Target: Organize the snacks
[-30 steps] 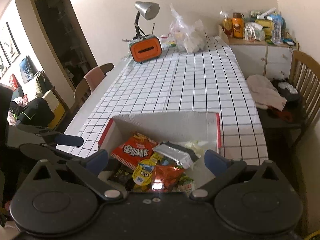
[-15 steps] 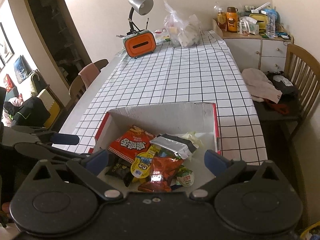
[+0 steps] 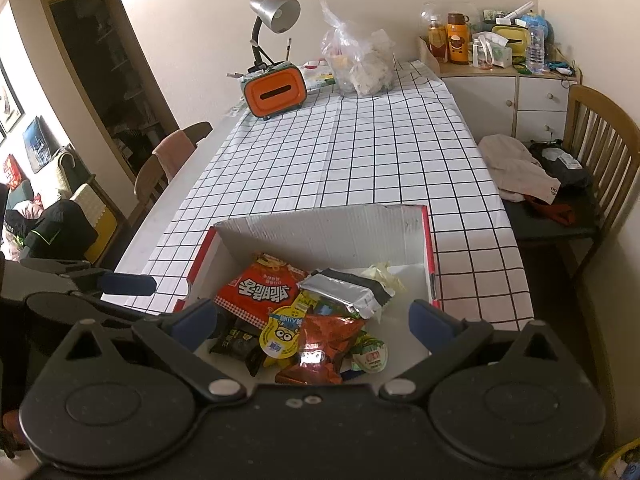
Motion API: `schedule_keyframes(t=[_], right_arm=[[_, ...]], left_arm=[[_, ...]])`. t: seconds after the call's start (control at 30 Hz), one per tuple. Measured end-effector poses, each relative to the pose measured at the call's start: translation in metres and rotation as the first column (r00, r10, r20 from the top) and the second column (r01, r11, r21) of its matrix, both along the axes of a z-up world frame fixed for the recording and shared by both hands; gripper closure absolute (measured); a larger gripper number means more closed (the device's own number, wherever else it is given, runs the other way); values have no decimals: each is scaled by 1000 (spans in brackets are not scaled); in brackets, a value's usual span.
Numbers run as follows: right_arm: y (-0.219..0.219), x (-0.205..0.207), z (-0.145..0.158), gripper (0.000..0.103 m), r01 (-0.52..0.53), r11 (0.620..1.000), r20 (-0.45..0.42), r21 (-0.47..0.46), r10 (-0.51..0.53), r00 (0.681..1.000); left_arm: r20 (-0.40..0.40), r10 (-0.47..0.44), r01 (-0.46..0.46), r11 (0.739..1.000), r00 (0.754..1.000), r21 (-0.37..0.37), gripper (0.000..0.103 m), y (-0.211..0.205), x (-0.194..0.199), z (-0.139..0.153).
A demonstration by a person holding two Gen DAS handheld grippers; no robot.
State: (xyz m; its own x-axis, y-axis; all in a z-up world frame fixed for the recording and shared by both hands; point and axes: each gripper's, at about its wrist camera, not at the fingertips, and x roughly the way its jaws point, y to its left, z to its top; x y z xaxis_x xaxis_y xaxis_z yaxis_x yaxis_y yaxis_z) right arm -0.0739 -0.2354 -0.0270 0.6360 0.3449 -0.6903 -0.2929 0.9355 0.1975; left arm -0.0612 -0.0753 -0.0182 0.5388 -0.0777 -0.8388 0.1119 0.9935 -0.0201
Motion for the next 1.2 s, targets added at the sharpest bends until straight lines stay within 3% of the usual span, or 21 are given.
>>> schedule_keyframes(t=[1.2], right_arm=[[6,3,-2,0,31,999,-34,-28,-32,999]], left_arm=[[-42,-41,40,999,998,-18,11,10,0,-9]])
